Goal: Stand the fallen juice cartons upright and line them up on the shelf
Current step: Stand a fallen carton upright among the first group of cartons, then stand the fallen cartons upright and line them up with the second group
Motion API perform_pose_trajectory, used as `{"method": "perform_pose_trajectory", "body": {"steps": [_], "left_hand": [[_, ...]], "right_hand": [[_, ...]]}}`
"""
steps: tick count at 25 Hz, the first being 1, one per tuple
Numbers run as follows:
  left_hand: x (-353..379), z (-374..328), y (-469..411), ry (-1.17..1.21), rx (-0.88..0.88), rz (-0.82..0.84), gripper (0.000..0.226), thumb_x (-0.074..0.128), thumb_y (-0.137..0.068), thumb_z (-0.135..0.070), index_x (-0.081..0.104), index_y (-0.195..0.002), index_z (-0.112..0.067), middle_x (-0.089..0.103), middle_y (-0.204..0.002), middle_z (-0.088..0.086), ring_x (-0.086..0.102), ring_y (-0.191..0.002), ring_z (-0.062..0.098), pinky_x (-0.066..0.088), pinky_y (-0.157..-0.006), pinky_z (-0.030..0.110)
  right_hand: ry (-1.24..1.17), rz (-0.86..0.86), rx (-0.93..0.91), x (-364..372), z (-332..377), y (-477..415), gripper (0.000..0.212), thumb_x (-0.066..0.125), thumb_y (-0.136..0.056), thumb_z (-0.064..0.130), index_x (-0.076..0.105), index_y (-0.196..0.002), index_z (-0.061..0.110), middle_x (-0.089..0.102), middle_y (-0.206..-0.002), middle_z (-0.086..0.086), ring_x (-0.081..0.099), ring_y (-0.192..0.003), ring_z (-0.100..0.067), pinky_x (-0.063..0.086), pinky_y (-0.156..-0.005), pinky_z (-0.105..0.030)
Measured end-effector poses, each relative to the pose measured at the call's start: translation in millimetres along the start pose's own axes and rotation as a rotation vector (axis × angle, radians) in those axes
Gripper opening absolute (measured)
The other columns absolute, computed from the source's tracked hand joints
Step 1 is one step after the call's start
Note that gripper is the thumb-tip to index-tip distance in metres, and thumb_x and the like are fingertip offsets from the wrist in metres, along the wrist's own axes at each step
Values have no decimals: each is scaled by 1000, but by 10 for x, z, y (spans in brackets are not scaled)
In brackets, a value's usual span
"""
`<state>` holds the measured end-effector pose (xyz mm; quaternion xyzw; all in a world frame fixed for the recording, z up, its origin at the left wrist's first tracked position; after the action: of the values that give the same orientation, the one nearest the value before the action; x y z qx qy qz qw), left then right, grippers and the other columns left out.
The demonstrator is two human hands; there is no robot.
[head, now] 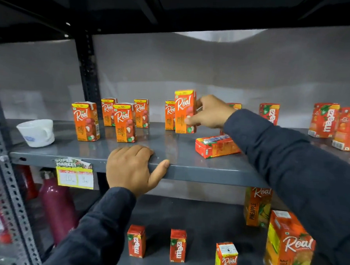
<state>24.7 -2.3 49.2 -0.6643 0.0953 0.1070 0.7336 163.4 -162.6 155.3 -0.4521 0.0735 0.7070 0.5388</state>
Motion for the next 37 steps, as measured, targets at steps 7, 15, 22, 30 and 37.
{"method": "perform_pose_trajectory", "body": {"steps": [7,15,22,30,37], "left_hand": [[25,15,20,2,3,-43,62,36,-91,-62,70,-72,-14,67,-65,0,62,-55,26,44,-58,34],[27,14,21,3,5,-48,61,37,-92,-62,70,-72,-14,66,-63,0,61,-55,27,45,-57,36],[13,3,15,-8,-12,-16,65,34,-92,-62,72,-74,-14,68,-65,0,63,-57,26,45,-60,34],[-14,-16,0,34,-99,103,73,27,-92,-67,74,-78,-13,70,-70,2,65,-64,27,45,-65,36],[-15,-30,-5,42,-131,184,66,33,-91,-64,75,-82,-13,71,-74,3,65,-68,27,44,-69,37]], "right_hand": [[42,179,48,515,41,-239,51,86,-58,23,62,-102,14,70,-95,-1,67,-89,-21,58,-75,-38],[28,105,-27,433,100,-180,81,81,-65,35,41,-131,11,59,-117,-2,57,-101,-23,47,-86,-37],[-118,-333,-327,-406,-386,618,28,66,-77,8,64,-99,26,69,-86,3,66,-81,-14,51,-78,-24],[43,-128,-182,-307,-806,855,44,71,-77,28,56,-117,34,59,-118,9,56,-105,-9,45,-91,-28],[210,110,-92,-138,-857,786,53,59,-86,36,39,-136,33,42,-139,3,42,-112,-8,33,-91,-26]]}}
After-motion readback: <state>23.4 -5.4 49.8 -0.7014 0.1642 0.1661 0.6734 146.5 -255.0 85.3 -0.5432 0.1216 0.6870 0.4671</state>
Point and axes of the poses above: each hand's wrist, its own y-axis away from the middle knuckle, its own x-axis out of the palm, z = x × y, the point moved 6 cm from there along -y, towards the middle knuckle
